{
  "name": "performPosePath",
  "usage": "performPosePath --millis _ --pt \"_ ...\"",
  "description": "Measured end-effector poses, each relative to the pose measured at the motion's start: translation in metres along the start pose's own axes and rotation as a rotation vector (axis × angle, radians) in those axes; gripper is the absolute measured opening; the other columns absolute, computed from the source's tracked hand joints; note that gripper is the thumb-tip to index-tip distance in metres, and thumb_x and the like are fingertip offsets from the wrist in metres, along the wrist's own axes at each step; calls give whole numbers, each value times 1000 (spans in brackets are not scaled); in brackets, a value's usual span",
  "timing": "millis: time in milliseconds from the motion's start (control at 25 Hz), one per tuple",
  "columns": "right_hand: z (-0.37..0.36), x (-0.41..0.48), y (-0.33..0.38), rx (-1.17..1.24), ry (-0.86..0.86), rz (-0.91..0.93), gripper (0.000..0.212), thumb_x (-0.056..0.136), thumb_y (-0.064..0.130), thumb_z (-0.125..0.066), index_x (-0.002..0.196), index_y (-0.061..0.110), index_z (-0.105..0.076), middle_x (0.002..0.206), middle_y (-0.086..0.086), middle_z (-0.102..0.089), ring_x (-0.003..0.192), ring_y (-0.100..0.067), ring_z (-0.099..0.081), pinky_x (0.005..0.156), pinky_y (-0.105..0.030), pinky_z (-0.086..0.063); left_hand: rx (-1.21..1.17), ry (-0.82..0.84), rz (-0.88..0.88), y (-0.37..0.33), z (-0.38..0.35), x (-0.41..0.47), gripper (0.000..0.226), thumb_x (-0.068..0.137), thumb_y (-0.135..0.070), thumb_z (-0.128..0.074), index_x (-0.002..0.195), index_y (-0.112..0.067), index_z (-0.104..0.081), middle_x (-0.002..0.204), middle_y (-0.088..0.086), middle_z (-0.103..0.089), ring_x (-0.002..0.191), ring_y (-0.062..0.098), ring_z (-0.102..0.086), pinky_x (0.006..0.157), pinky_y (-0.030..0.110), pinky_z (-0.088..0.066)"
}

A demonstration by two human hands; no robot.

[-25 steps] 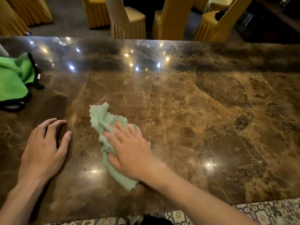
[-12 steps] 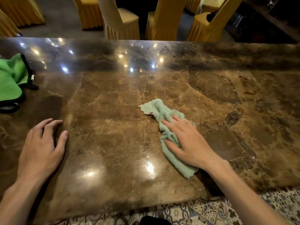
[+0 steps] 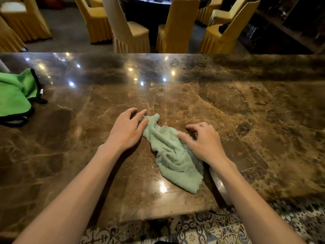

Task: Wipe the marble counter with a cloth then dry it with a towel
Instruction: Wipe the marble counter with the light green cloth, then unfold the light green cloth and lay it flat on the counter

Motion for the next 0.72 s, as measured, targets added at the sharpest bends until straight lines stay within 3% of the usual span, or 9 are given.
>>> performPosePath --millis 120,240,360,440,520,640,720 --pt "7 -1 1 -96 17 -3 44 78 65 -59 103 29 -63 93 7 -60 93 -16 -54 87 -39 -41 176 2 -61 -4 -5 7 45 94 -41 -45 137 -26 -48 147 11 -39 137 28 -28 111 39 -25" --pt "14 -2 -5 -99 120 -32 33 75 60 -68 72 28 -59 70 10 -63 69 -11 -55 82 -41 -45 87 -97 -127 -7 -3 5 23 90 -31 -57 108 -17 -60 125 6 -56 120 26 -45 91 33 -39" --pt "25 -2 -5 78 143 -31 25 85 46 -63 76 24 -57 66 8 -59 56 -8 -49 65 -29 -45 -72 -111 -88 -11 4 1 14 90 -30 -56 96 -17 -54 94 0 -61 92 24 -56 70 31 -40" --pt "44 -1 -2 394 66 -60 20 91 38 -56 90 18 -56 79 1 -62 57 -7 -54 51 -17 -42 -460 -136 20 -17 21 -1 13 91 -30 -56 99 -19 -53 92 -1 -61 86 22 -61 68 32 -48" --pt "71 0 2 673 -45 -52 17 95 30 -53 97 13 -54 97 -5 -63 69 -5 -66 51 -17 -52 -794 -230 16 -33 49 -3 10 92 -26 -55 101 -21 -52 101 0 -60 94 19 -65 74 32 -56" --pt "120 3 8 751 -266 44 12 96 29 -52 99 17 -51 106 -11 -62 88 -21 -68 63 -36 -61 -836 -400 -229 -68 105 -9 9 93 -22 -54 98 -28 -49 101 -5 -57 86 -3 -64 70 18 -54" --pt "156 0 14 779 -443 158 6 95 32 -54 94 26 -52 101 -9 -63 89 -25 -65 68 -39 -57 -745 -471 -404 -94 136 -17 12 92 -24 -55 98 -32 -48 100 -8 -55 86 -6 -61 74 17 -51"
Point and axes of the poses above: each hand's wrist, its own x-axis towards the middle knuckle, its own z-axis out of the back of the hand, y = z × x, the point moved 4 cm from there along x, towards the middle knuckle
